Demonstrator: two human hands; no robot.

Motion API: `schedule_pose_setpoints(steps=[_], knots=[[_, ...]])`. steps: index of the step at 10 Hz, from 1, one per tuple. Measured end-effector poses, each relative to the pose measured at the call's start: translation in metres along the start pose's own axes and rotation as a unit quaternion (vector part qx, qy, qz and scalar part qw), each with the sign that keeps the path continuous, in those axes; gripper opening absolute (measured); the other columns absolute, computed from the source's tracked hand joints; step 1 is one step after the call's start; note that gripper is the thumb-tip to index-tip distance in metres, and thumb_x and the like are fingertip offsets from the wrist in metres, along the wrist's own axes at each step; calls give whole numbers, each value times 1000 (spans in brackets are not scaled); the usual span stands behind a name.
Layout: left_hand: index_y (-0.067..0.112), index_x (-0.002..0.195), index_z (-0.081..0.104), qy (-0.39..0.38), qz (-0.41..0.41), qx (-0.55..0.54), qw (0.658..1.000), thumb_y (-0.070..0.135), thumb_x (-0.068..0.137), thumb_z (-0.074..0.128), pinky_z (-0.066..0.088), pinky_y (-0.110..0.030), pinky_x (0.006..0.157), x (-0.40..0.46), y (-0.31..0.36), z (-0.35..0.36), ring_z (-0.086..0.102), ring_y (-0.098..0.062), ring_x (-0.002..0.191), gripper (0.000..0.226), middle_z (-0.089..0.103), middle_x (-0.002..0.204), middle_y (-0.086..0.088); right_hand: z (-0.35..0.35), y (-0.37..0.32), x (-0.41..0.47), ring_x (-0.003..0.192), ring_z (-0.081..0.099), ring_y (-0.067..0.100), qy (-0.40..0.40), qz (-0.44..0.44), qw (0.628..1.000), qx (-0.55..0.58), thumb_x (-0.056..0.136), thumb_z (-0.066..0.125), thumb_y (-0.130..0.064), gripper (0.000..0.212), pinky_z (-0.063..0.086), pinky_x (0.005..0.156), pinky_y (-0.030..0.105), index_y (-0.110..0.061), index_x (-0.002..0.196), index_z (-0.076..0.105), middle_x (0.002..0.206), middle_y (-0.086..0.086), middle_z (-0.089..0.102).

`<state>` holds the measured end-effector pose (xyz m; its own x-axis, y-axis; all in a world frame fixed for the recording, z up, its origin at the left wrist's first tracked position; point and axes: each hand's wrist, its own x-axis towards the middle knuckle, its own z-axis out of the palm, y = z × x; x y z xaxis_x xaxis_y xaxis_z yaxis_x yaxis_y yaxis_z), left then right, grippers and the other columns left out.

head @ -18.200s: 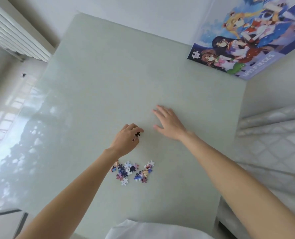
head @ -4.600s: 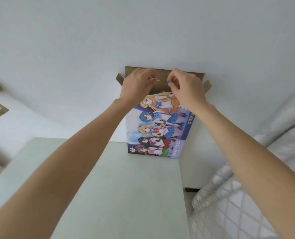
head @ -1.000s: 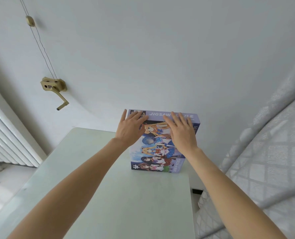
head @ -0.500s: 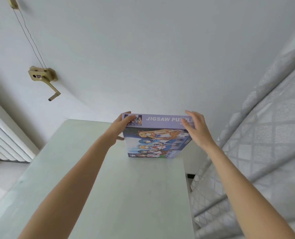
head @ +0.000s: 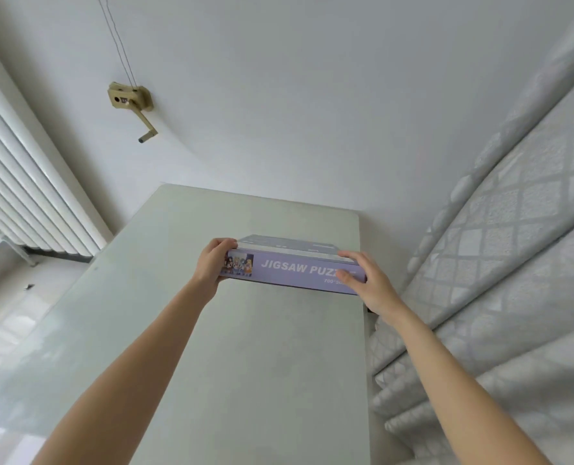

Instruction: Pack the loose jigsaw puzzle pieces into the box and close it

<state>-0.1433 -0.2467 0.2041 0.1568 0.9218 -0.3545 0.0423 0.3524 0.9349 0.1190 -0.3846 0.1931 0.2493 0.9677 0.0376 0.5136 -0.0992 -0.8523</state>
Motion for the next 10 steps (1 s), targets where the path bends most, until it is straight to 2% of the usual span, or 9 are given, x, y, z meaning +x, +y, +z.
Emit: schedule_pose_setpoints(steps=[1,2,3,4,6,7,8,9,10], knots=[[18,99,55,37,11,-23,999,15,90,49,42,-24,54,-19,-20,-27,53,-13,65,12,55,81,-1,33,-6,-19,106,50,9,-1,30,1000,9,88,61,-34,41,35,82,14,-27,127,49,117,-11,54],[16,117,48,75,3,-20,997,19,90,50,46,-25,62,-26,-38,-55,55,-14,72,28,56,92,-4,63,-15,-30,97,51,7,-1,15,1000,-26,88,61,-36,41,34,75,11,-23,125,51,114,-10,57],[9,118,50,118,9,16,993,28,89,55,50,-31,70,-17,-47,-76,59,-16,76,36,59,97,-8,90,-15,-35,105,54,7,30,-6,999,-21,86,63,-35,37,35,83,14,-22,120,54,119,-10,59],[11,118,49,122,12,91,988,37,86,60,52,-40,84,-4,-51,-90,61,-22,91,42,61,107,-8,117,-14,-26,113,52,13,28,2,999,-32,87,62,-32,40,35,87,15,-20,124,52,126,-2,55],[16,124,51,71,-23,184,980,23,88,59,47,-41,80,33,-70,-133,55,-18,86,38,61,110,-4,176,-9,5,121,46,19,-17,102,991,-84,79,73,-32,71,40,95,30,-19,138,35,137,0,45],[16,116,56,40,-31,209,977,20,89,54,44,-28,70,54,-80,-153,58,-20,88,27,64,112,-7,202,-4,19,121,46,20,-30,148,982,-117,71,79,-32,91,43,94,34,-22,143,24,137,1,41],[14,117,58,3,-72,233,970,23,90,52,43,-29,77,74,-95,-164,59,-22,93,29,64,115,-7,225,3,26,120,47,21,-43,197,972,-120,71,78,-24,95,43,90,31,-24,145,20,139,1,40],[11,128,50,5,-101,247,964,26,90,54,44,-32,85,86,-111,-167,56,-25,107,41,57,126,-7,235,8,26,116,51,21,-67,232,964,-110,77,70,-16,76,42,85,27,-22,141,30,135,-3,49],[15,131,45,50,-52,238,969,28,89,54,48,-40,93,102,-116,-171,57,-23,109,45,55,129,-3,238,6,32,117,50,23,-20,242,962,-127,86,60,-19,52,41,89,30,-17,134,42,132,3,52]])
